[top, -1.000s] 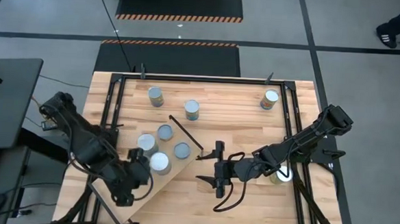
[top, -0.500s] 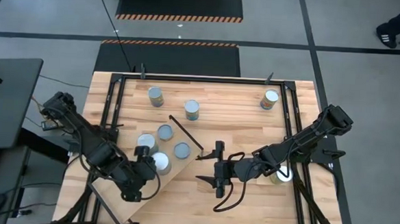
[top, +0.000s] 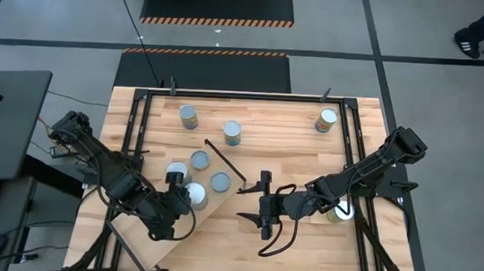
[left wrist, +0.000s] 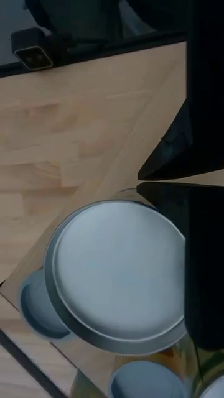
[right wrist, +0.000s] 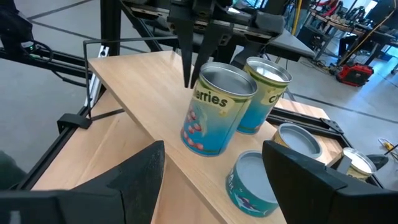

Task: Pick and place cans onto a shelf
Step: Adjust the canned cherries on the shelf, then put the canned carrots on the shelf

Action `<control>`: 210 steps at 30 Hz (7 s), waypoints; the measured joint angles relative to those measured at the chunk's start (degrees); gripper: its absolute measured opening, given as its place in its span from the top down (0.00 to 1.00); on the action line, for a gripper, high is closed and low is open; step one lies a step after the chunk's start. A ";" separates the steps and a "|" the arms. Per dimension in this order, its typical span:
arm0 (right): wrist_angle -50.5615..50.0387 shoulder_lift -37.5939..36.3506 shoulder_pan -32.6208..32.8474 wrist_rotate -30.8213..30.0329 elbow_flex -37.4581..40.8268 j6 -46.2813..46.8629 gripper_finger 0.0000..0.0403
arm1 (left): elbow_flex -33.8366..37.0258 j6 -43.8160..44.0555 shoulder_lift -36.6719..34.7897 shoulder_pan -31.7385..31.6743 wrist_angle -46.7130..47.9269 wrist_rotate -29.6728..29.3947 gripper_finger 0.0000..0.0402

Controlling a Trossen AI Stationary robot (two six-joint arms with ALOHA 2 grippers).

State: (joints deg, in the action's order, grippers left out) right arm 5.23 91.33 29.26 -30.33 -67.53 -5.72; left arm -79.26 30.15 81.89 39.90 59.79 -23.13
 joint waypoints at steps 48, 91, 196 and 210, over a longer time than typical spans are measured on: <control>-82.50 -19.87 15.21 32.09 8.87 77.11 0.03 | -12.24 -29.88 -0.24 -10.62 -23.66 -7.70 0.94; -73.64 -23.61 19.86 28.82 21.47 88.47 0.03 | -12.22 -8.31 -1.38 -10.49 -0.43 -5.10 0.94; -40.82 -2.50 12.26 19.21 12.15 11.95 0.21 | -4.17 -13.32 -0.28 -2.47 -24.64 -7.49 0.94; 32.32 7.44 2.96 17.05 22.08 4.13 0.21 | -1.92 -25.05 0.70 0.63 -44.99 1.35 0.94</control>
State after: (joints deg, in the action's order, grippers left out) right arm 37.55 98.77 32.21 -13.28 -45.45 -1.58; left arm -81.19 5.09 82.59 40.53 14.80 -21.78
